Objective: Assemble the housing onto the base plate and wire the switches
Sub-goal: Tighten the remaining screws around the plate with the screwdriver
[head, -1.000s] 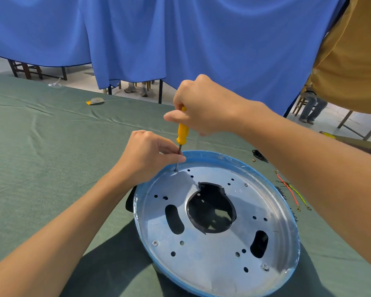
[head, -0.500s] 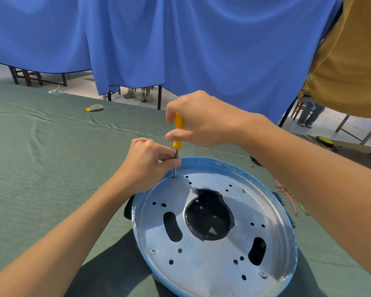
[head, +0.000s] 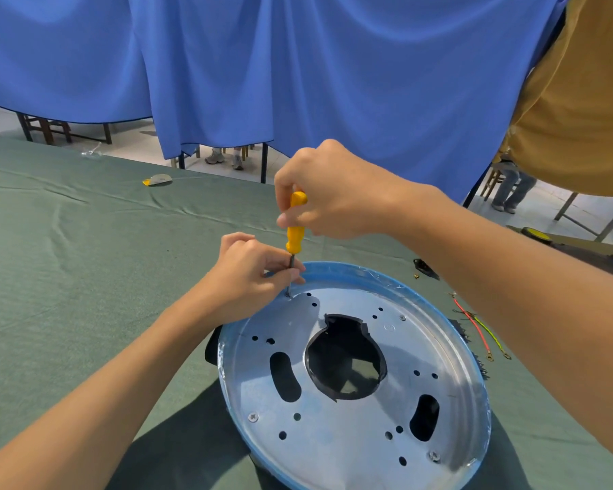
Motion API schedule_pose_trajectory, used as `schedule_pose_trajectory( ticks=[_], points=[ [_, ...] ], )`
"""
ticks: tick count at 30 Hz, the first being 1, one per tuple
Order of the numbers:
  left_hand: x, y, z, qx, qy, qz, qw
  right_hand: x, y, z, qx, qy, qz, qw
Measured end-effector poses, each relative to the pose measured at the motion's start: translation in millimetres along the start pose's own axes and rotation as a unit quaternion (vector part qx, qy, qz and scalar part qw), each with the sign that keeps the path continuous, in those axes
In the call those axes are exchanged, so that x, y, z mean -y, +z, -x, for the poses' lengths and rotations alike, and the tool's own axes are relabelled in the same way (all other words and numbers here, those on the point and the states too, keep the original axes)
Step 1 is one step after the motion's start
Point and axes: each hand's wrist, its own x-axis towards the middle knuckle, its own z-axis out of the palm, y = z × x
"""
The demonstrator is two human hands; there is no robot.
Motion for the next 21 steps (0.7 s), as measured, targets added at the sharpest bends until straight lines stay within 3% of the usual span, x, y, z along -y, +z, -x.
schedule_pose_trajectory(
  ticks=[5,8,11,17,21],
  points=[
    [0,-1,0,-0.079,-0.016,-0.021,0.997,-3,6,-4,-0.002,0.033,0.028,0.999],
    [1,-2,-1,-0.049,-0.016,-0.023,0.998,-5,-2,2,0.019,-0.009,0.016,1.0],
    [0,-1,1,-0.014,-0.006,0.006,1.0,-5,-6,2,0.002,0.006,0.002,1.0],
    [1,-1,0,-0.056,-0.025,-0.022,0.998,0,5,-3,-0.008,0.015,0.021,1.0],
    [2,0,1,-0.004,-0.019,-0.023,1.0,-2,-2,0,0.017,-0.017,0.021,0.999]
  ],
)
